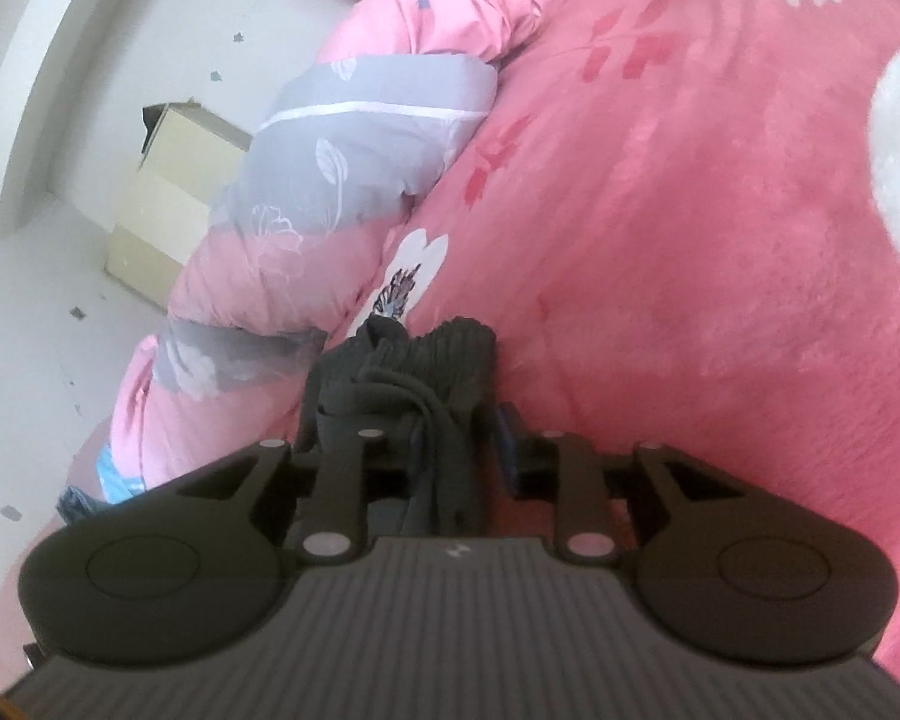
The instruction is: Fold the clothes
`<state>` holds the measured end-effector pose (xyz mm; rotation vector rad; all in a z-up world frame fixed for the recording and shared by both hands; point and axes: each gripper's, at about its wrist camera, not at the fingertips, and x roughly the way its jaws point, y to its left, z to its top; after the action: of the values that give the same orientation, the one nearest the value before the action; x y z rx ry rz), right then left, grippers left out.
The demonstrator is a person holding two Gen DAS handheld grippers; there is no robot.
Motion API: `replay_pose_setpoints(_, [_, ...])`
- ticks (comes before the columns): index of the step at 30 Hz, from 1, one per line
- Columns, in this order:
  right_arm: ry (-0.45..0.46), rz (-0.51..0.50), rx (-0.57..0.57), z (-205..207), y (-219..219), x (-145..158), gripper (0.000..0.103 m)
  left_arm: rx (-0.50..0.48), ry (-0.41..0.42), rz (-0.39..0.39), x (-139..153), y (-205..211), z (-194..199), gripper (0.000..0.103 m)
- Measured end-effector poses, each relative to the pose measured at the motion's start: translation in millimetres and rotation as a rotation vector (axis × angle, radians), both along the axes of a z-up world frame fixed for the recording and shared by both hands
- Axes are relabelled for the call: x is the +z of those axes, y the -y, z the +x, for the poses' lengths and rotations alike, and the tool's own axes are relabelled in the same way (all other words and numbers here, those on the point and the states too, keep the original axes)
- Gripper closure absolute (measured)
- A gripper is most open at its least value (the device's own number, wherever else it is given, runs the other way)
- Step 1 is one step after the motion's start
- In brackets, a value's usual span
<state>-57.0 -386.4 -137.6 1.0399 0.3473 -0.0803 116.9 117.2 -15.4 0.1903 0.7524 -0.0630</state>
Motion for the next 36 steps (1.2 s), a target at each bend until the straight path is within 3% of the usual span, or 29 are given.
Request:
replay_pose_setpoints(8, [0.116,0.167,-0.035,-10,15,-14,0.073,0.042,-0.03,-0.104,8,-21,-3,0.014])
replay_pose_setpoints(13, [0.136,0.166,-0.032,-11,16,-13,0.069,0.076,-0.008,-0.133,18,-27,-4,0.015])
replay_pose_setpoints(17, [0.149,0.157,-0.028,-11,15,-11,0.057,-0.003,0.038,-0.107,29,-3,-4,0.014])
replay_pose_setpoints(22, [0.156,0.146,-0.018,-9,15,-9,0.052,-0.159,0.062,-0.079,39,55,12,0.013])
replay_pose_setpoints(27, [0.141,0.104,0.008,-7,11,-5,0.045,-0.471,0.133,0.019,40,151,34,0.008])
replay_pose_setpoints(33, [0.141,0.075,0.048,-5,8,-2,0.037,-0.809,0.131,0.163,8,254,70,0.007])
replay_pose_setpoints(36, [0.141,0.066,0.065,-4,6,-1,0.035,-0.904,0.124,0.236,-9,284,95,0.008])
